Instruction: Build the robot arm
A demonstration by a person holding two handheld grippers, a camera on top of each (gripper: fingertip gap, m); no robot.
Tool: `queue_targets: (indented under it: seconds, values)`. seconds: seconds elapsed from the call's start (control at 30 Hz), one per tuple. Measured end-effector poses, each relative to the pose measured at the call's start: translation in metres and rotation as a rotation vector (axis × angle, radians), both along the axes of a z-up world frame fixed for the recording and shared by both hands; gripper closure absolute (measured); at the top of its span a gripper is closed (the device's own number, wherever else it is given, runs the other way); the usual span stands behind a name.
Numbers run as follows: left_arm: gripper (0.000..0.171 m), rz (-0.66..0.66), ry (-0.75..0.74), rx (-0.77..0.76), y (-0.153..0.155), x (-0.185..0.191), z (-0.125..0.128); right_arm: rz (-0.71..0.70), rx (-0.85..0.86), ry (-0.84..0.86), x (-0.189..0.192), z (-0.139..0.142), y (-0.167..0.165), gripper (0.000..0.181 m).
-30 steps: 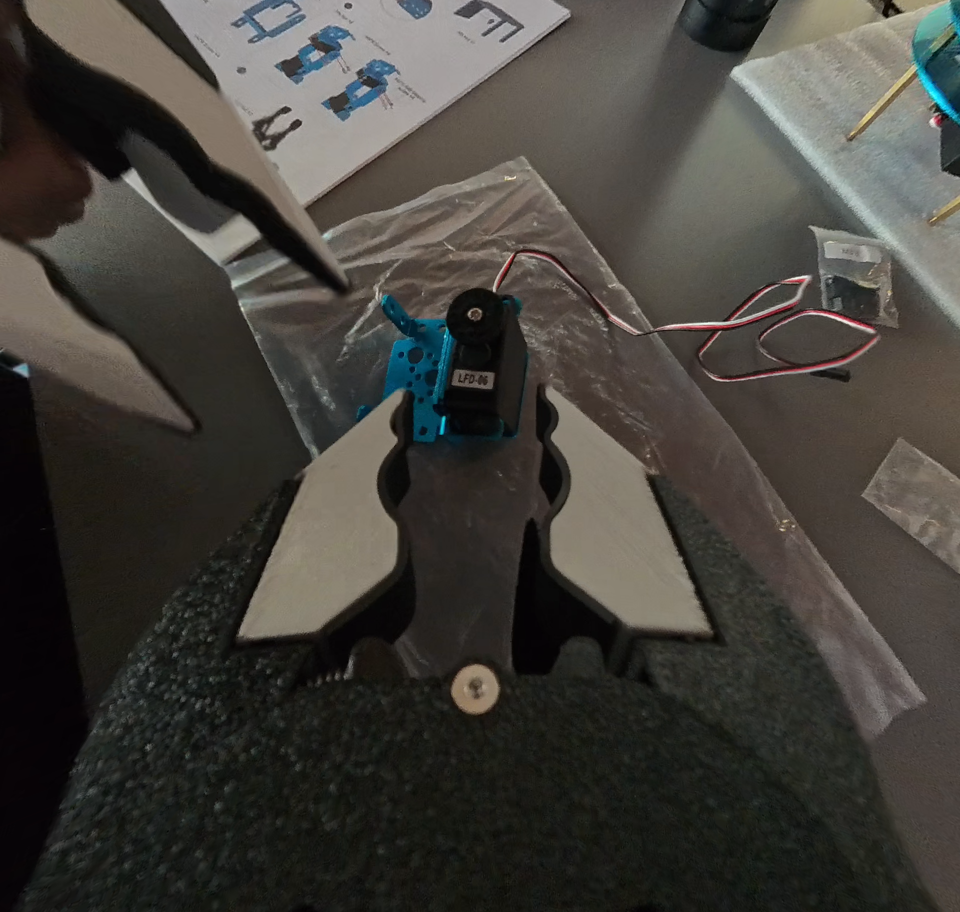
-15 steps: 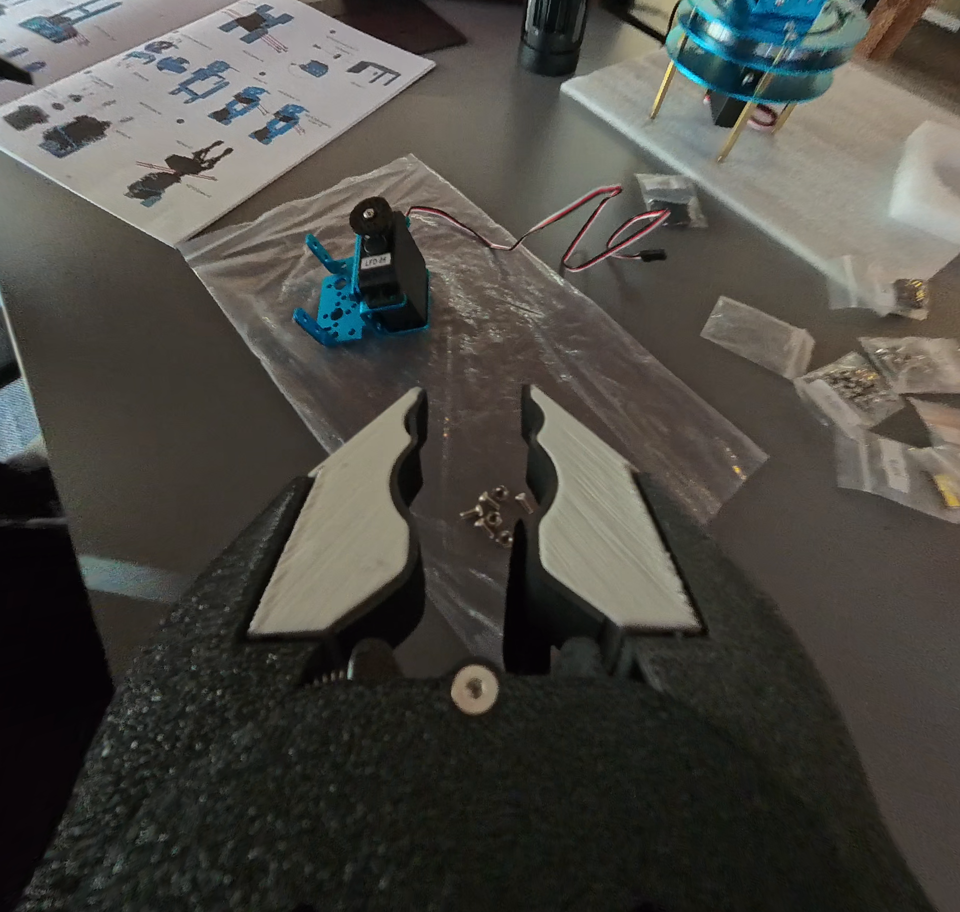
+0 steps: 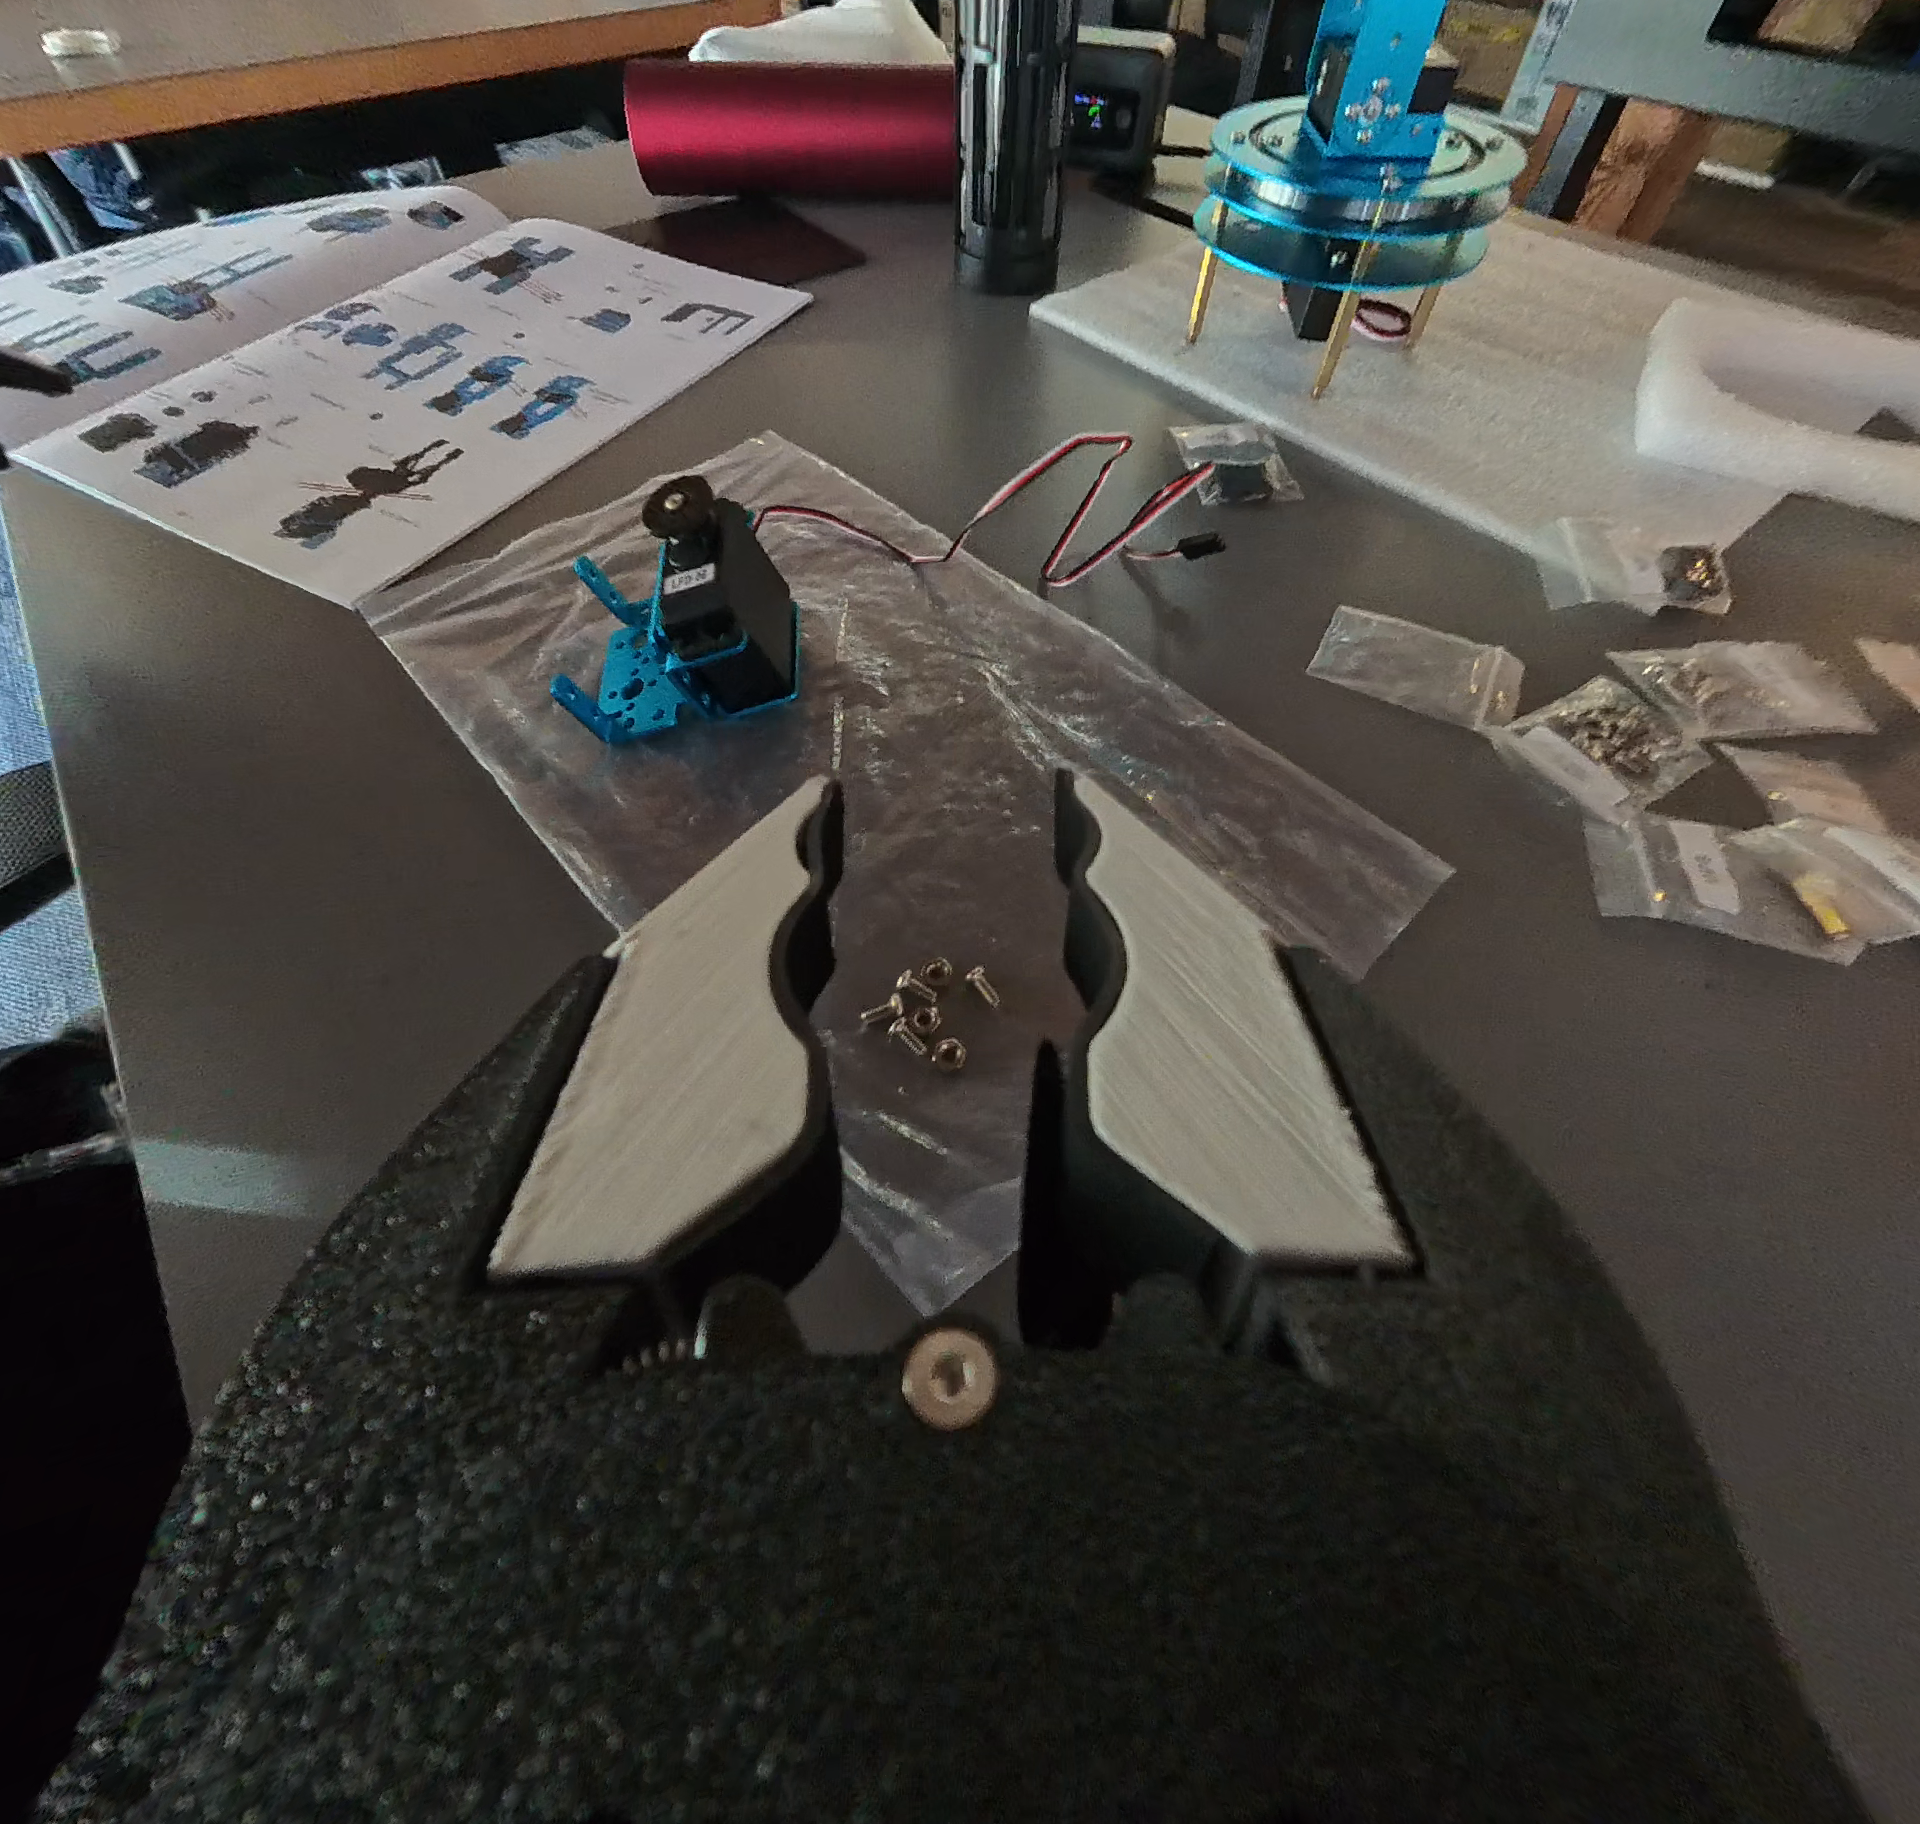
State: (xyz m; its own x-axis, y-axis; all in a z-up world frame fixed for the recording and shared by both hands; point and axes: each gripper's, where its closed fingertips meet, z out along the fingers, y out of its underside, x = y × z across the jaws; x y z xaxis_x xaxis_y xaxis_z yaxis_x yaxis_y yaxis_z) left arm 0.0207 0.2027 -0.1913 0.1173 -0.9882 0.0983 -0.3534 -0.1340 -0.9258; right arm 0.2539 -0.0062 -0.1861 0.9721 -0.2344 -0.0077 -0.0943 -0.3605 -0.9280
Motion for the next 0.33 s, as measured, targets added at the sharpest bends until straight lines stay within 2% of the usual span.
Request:
queue_targets:
  seconds: [0.33]
  values:
    - [0.122,-0.022,0.005,0.011,0.0031,0.0014,-0.0029,-0.062,-0.012,-0.025,0.0044,-0.0019,-0.0065,0.141]
